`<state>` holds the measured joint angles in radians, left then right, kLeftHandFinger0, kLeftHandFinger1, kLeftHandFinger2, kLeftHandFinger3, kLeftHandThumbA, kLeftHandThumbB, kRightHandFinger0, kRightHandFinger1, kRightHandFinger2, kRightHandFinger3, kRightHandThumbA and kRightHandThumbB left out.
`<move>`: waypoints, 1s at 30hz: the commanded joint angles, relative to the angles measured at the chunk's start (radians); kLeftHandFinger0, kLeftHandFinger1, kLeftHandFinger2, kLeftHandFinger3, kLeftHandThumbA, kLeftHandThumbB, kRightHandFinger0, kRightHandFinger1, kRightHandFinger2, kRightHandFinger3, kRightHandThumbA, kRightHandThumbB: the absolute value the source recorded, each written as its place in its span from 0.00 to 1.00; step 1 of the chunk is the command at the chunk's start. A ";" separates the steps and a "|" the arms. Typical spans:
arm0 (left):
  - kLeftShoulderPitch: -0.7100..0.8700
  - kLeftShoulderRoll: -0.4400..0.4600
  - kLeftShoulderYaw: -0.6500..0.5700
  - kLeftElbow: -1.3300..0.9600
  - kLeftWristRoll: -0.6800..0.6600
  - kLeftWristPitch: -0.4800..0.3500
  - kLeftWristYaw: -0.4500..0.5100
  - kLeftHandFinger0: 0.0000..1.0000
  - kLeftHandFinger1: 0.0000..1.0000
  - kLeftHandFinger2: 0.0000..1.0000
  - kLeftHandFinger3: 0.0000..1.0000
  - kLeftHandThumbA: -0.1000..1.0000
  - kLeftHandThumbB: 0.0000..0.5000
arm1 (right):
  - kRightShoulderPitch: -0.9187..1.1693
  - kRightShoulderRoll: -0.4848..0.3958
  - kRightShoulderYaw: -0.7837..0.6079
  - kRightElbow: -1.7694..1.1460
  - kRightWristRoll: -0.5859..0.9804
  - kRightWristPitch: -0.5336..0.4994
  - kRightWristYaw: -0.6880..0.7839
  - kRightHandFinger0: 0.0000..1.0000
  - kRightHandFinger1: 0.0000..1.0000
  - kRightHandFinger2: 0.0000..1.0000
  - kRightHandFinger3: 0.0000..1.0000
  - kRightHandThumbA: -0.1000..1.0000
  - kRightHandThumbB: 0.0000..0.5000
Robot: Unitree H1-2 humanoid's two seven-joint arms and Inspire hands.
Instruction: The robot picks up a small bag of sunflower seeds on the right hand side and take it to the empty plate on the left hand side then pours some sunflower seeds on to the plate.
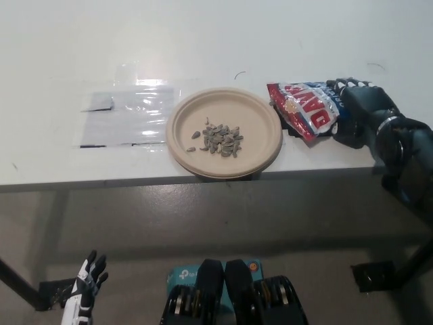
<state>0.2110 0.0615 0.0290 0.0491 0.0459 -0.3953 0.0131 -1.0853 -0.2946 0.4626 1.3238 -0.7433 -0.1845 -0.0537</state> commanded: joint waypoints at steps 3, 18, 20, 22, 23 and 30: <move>0.009 -0.006 0.012 -0.009 -0.011 -0.050 0.011 1.00 1.00 1.00 1.00 1.00 0.15 | -0.035 -0.022 0.000 -0.130 0.075 0.043 0.280 1.00 1.00 1.00 1.00 0.64 1.00; 0.021 -0.002 0.020 -0.016 -0.012 -0.037 0.009 1.00 1.00 1.00 1.00 1.00 0.23 | 0.127 -0.183 -0.029 -0.694 0.145 0.187 0.575 1.00 1.00 1.00 1.00 0.59 1.00; 0.031 -0.003 0.021 -0.020 -0.013 -0.033 0.009 1.00 1.00 1.00 1.00 1.00 0.24 | 0.141 -0.186 -0.027 -0.719 0.145 0.201 0.590 1.00 1.00 1.00 1.00 0.60 1.00; 0.018 -0.005 0.023 -0.015 -0.018 -0.033 0.009 1.00 1.00 1.00 1.00 1.00 0.26 | 0.134 -0.192 -0.024 -0.729 0.144 0.204 0.607 1.00 1.00 1.00 1.00 0.60 1.00; 0.017 -0.005 0.023 -0.015 -0.018 -0.037 0.006 1.00 1.00 1.00 1.00 1.00 0.26 | 0.134 -0.195 -0.020 -0.741 0.138 0.216 0.617 1.00 1.00 1.00 1.00 0.58 1.00; 0.027 -0.002 0.030 -0.026 -0.033 -0.037 0.000 1.00 1.00 1.00 1.00 1.00 0.25 | 0.118 -0.197 0.004 -0.718 0.114 0.216 0.662 1.00 1.00 1.00 1.00 0.59 1.00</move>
<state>0.2239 0.0614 0.0542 0.0471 0.0388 -0.3953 0.0126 -0.9100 -0.4598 0.4642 0.6248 -0.6450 0.0040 0.5253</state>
